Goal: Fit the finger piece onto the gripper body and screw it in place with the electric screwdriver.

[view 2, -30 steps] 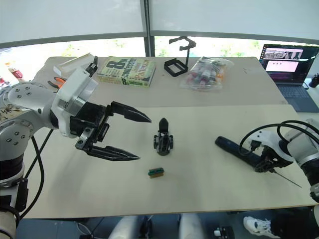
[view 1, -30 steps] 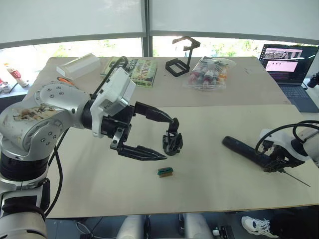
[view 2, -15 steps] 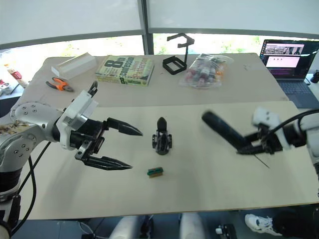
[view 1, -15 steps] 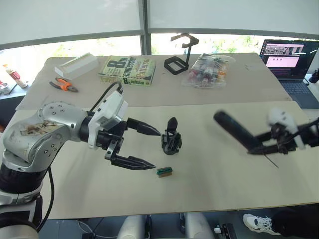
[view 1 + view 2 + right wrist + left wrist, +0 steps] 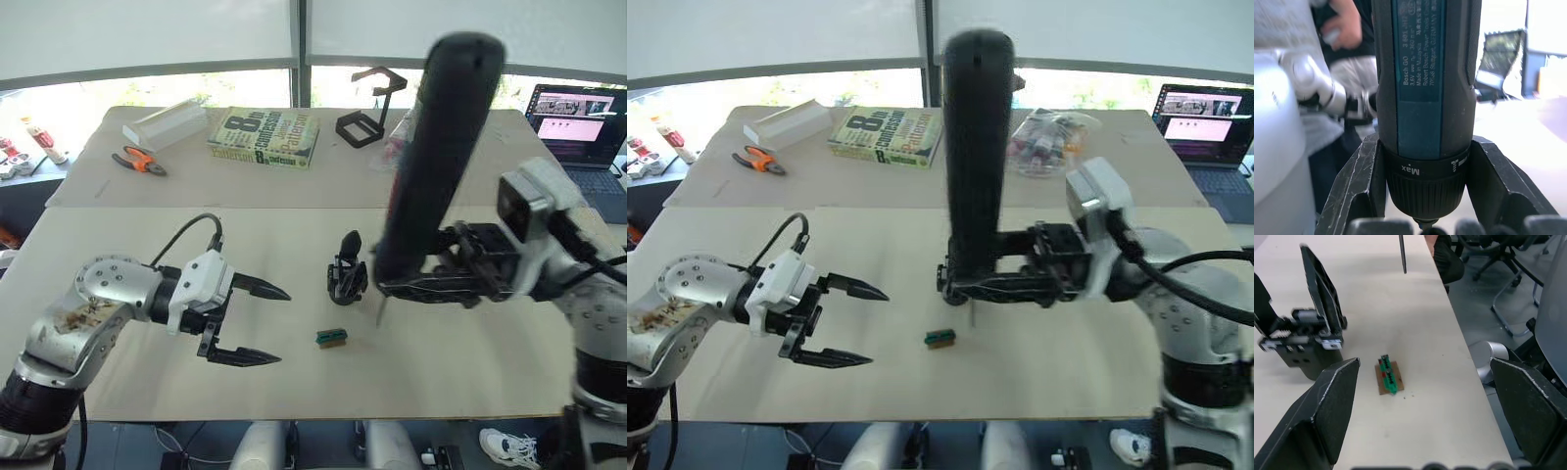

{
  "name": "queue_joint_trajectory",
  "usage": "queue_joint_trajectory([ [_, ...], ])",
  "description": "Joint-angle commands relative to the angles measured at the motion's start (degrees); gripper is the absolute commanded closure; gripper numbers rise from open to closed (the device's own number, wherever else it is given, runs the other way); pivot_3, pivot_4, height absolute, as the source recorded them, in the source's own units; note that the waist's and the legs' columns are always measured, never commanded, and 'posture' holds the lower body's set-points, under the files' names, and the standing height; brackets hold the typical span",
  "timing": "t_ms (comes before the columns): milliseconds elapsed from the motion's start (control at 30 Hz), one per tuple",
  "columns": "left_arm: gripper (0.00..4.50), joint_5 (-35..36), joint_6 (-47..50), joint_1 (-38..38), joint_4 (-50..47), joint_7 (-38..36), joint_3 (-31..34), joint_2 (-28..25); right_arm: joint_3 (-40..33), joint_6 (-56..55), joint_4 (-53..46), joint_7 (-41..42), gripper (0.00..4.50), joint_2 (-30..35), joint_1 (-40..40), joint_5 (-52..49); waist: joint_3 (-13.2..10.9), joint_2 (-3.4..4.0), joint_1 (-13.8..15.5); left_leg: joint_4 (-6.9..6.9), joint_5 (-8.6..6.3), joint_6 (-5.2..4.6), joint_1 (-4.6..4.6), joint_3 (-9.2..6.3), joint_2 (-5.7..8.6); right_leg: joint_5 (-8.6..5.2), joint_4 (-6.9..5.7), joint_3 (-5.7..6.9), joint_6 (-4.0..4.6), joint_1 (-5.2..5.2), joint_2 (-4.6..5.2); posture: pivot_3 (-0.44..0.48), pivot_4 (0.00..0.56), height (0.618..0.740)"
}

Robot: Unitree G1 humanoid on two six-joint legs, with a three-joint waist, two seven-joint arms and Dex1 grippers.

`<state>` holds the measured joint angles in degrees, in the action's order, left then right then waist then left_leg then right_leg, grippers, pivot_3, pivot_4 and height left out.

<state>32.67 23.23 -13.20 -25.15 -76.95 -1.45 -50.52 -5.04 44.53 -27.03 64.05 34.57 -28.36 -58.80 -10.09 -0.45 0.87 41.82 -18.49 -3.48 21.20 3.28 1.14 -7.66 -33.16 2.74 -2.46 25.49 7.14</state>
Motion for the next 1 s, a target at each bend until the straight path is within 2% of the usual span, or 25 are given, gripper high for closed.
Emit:
queue_joint_trajectory([
  [33, 0.00, -3.47, -4.63, 1.39, 1.51, 1.51, -1.94, 2.32, 2.40, -5.18, -0.91, -0.74, 2.61, -3.31, -0.24, 2.98, 0.00, 0.00, -0.02, 0.00, 0.00, 0.00, 0.00, 0.00, 0.02, 0.00, -0.02, 0.00, 0.00, 0.00, 0.00, 0.000, 0.150, 0.740],
  [333, 0.00, -9.43, -10.61, 2.41, 6.49, 4.46, -7.12, 8.59, 9.16, -19.12, 2.95, 1.62, 2.61, -8.55, 3.33, 16.55, 0.01, -0.01, -0.33, 0.00, 0.00, -0.01, 0.02, 0.05, 0.04, 0.00, -0.02, 0.01, 0.00, -0.02, -0.09, 0.000, 0.150, 0.740],
  [567, 0.00, -11.11, -11.98, 2.16, 7.73, 5.17, -8.92, 10.13, 8.17, -18.88, 0.80, 0.23, 2.61, -7.57, 4.38, 15.78, 0.01, -0.01, -0.29, -0.01, 0.00, -0.01, 0.01, 0.04, -0.02, 0.00, -0.01, 0.01, 0.00, 0.01, -0.11, 0.000, 0.150, 0.740],
  [1000, 0.00, -13.32, -14.09, 0.50, 11.11, 5.53, -10.34, 12.25, 8.65, -21.59, -2.64, -2.09, 2.61, -6.30, 12.34, 17.82, 0.01, -0.01, -0.28, 0.00, -0.02, -0.05, -0.02, 0.03, -0.04, 0.00, -0.01, -0.01, 0.01, 0.01, -0.11, 0.000, 0.150, 0.740],
])
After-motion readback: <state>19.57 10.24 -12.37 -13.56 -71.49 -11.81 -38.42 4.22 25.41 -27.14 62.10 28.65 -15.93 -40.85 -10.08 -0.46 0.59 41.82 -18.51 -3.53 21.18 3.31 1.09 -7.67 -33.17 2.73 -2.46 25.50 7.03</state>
